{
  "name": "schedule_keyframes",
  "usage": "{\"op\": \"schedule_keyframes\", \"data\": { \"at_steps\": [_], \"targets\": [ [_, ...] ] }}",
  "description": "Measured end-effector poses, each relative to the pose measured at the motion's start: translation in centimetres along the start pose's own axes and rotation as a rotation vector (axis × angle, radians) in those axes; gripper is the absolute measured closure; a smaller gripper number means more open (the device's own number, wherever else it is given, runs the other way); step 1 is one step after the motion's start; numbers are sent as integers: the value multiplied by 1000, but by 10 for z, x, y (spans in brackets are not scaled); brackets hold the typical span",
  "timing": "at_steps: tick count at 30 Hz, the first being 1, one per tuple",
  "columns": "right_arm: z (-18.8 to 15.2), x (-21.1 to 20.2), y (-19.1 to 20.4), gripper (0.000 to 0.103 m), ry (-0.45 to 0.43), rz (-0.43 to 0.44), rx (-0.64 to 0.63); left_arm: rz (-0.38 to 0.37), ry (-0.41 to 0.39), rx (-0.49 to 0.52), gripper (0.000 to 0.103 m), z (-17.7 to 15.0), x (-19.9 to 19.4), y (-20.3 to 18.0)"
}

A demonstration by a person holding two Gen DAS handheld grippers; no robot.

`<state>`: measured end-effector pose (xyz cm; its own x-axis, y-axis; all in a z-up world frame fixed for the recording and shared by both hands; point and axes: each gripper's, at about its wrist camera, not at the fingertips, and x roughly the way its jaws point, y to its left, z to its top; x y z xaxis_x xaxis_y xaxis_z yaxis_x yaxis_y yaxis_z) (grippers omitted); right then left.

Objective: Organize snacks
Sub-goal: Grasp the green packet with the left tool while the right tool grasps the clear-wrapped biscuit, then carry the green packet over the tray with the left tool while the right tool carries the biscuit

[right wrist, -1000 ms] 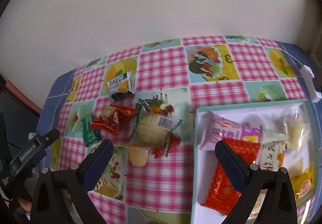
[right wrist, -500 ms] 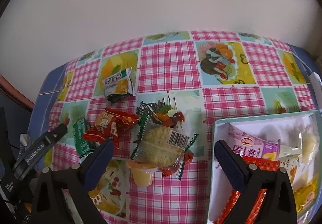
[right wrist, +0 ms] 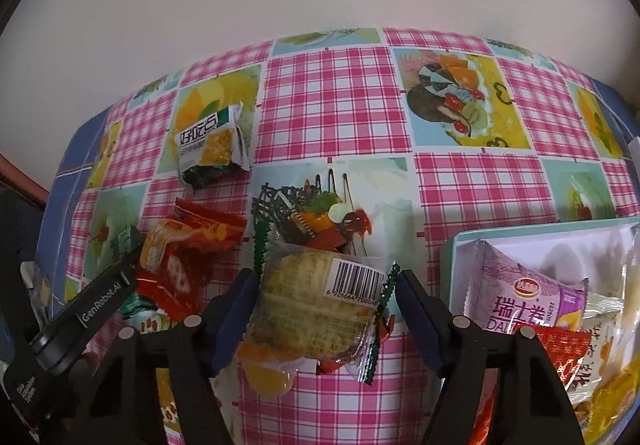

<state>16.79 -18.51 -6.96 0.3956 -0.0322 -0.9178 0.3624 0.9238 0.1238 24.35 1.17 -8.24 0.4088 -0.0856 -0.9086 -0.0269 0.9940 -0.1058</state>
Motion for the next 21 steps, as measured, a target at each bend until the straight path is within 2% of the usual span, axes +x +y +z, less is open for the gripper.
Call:
{"op": "schedule_keyframes", "data": {
  "at_steps": [7, 15, 21],
  "targets": [
    [-2, -1, 2, 43, -9, 0, 0, -25, 1, -33, 62, 0, -2, 5],
    [-9, -21, -6, 44, -32, 10, 24, -51, 29, -75, 62, -2, -9, 14],
    [-22, -42, -12, 44, -34, 26, 44, -55, 22, -76, 62, -10, -32, 17]
  ]
}}
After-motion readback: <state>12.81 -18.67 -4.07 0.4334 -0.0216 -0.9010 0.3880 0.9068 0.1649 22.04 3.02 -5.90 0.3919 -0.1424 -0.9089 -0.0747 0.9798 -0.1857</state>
